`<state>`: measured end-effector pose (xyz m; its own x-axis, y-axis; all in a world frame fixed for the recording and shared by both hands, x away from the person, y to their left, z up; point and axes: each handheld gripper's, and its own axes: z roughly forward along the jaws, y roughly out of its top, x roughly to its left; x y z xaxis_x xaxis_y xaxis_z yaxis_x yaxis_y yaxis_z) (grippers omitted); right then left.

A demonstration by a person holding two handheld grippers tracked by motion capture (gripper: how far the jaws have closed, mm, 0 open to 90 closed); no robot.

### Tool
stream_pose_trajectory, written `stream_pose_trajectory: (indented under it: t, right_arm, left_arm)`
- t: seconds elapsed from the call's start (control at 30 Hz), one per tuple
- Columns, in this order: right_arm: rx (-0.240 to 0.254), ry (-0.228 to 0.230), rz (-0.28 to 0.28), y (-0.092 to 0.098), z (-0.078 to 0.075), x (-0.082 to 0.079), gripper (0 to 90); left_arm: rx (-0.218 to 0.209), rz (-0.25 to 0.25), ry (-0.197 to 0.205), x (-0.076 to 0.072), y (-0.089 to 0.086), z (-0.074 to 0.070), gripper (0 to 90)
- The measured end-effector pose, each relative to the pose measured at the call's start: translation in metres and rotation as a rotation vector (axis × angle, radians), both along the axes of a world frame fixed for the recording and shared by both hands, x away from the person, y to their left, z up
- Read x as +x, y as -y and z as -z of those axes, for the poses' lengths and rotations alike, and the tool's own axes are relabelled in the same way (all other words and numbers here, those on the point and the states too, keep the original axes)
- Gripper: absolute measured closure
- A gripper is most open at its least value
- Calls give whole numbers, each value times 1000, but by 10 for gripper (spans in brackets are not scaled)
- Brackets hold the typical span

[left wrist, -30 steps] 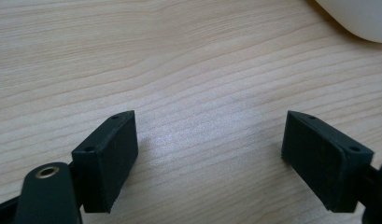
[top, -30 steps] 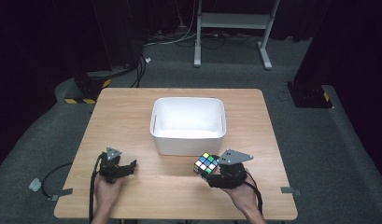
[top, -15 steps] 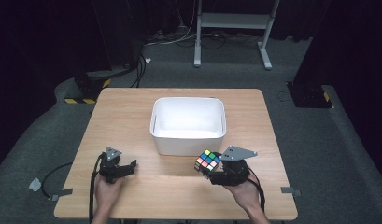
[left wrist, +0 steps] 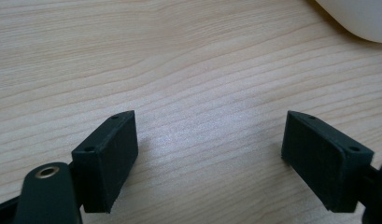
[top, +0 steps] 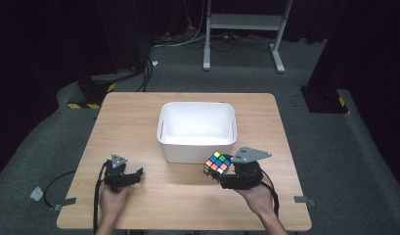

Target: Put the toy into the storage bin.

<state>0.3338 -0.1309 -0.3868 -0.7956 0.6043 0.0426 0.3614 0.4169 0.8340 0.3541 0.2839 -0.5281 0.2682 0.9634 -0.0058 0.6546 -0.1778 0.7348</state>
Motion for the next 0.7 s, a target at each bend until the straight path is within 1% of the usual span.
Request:
stream_pose_trajectory:
  t: [0.27, 0.53, 0.7]
  right_arm:
    - [-4, 5, 3, -1, -8, 4, 341]
    - [0, 14, -1, -2, -17, 6, 341]
    - [8, 15, 7, -2, -21, 7, 341]
  left_arm:
    - [0, 0, 0, 0, 0, 0, 185]
    - [-1, 0, 0, 0, 0, 0, 185]
    - [-1, 0, 0, 0, 0, 0, 185]
